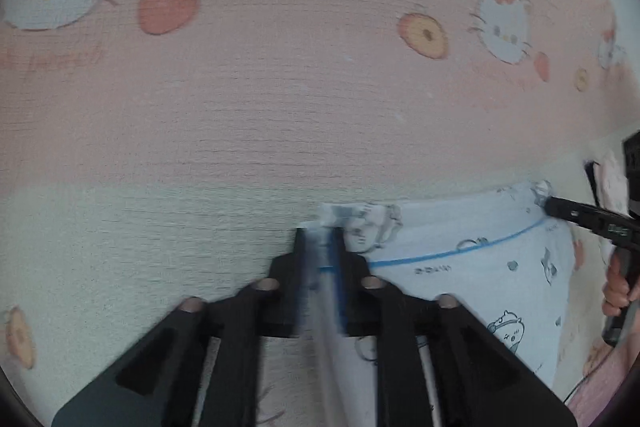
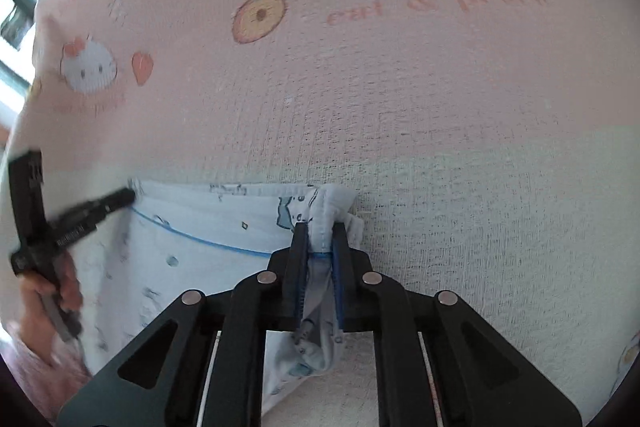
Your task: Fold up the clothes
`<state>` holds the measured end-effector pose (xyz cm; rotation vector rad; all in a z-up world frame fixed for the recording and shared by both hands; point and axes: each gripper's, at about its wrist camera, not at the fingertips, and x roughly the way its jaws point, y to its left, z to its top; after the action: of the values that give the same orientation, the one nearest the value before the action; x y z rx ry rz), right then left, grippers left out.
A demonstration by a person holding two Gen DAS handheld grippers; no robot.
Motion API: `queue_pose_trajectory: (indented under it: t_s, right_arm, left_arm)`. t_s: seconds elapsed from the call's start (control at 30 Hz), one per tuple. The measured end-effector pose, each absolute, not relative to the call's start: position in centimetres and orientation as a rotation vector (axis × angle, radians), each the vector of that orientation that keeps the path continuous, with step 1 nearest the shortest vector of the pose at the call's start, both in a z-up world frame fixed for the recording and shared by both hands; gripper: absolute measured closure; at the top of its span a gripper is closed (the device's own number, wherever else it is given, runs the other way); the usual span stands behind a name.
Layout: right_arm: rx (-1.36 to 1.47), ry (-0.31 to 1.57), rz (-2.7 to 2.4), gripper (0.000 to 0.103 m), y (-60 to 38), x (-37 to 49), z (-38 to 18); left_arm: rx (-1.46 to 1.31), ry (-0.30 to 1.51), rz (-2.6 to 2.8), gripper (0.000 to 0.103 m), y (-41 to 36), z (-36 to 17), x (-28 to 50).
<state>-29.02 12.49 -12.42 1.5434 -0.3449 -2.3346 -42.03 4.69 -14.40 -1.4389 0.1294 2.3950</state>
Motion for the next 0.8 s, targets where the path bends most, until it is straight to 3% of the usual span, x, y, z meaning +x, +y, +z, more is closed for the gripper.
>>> queue_pose_trajectory:
  t_s: [0.07,0.1,0.17,0.27,0.37,0.47,0.5,0.6,0.8]
  right_arm:
    - [1.455,-0.3,-2.452,0.069,12.7,-28.5,-10.3]
    - [1.394,-0.242,-2.498,0.067,12.3,-28.1,-9.5]
    - [1.32,-0.155,-2.467,0.067,11.0,-27.6,-8.2]
    - [1.455,-0.071,-2.275,0.071,8.4,-27.6,-10.5]
    - [1.591,0.019,-2.255,0.086,8.0,-27.7,-12.8]
    - [1.578,-0.119,-2.335,0.086,10.4,-28.2,-11.2]
    - [1.552,-0.113,-2.403,0.08,11.3,-27.8,-10.1]
    - [1.54,-0.103,-2.464,0.08,12.8,-26.3,-8.4]
    - [1.634,-0.013,-2.34,0.079,9.8,-25.3,-10.7]
  left_arm:
    - [-1.369,0.174,2.491,0.068,4.4,-12.9,-41.7]
    - [-1.334,0.16,2.455,0.068,4.7,-12.4,-41.5]
    - [-1.296,0.143,2.328,0.068,6.2,-11.9,-41.0]
    - [-1.316,0.216,2.196,0.068,8.6,-13.3,-40.2]
    - [-1.395,0.369,2.234,0.069,9.0,-15.8,-40.5]
    - [-1.395,0.278,2.251,0.069,8.1,-14.6,-41.1]
    - [-1.375,0.264,2.243,0.069,8.1,-14.0,-41.0]
    - [-1.331,0.237,2.213,0.069,8.6,-12.6,-40.4]
    - [-1.297,0.351,2.087,0.069,12.2,-13.6,-36.7]
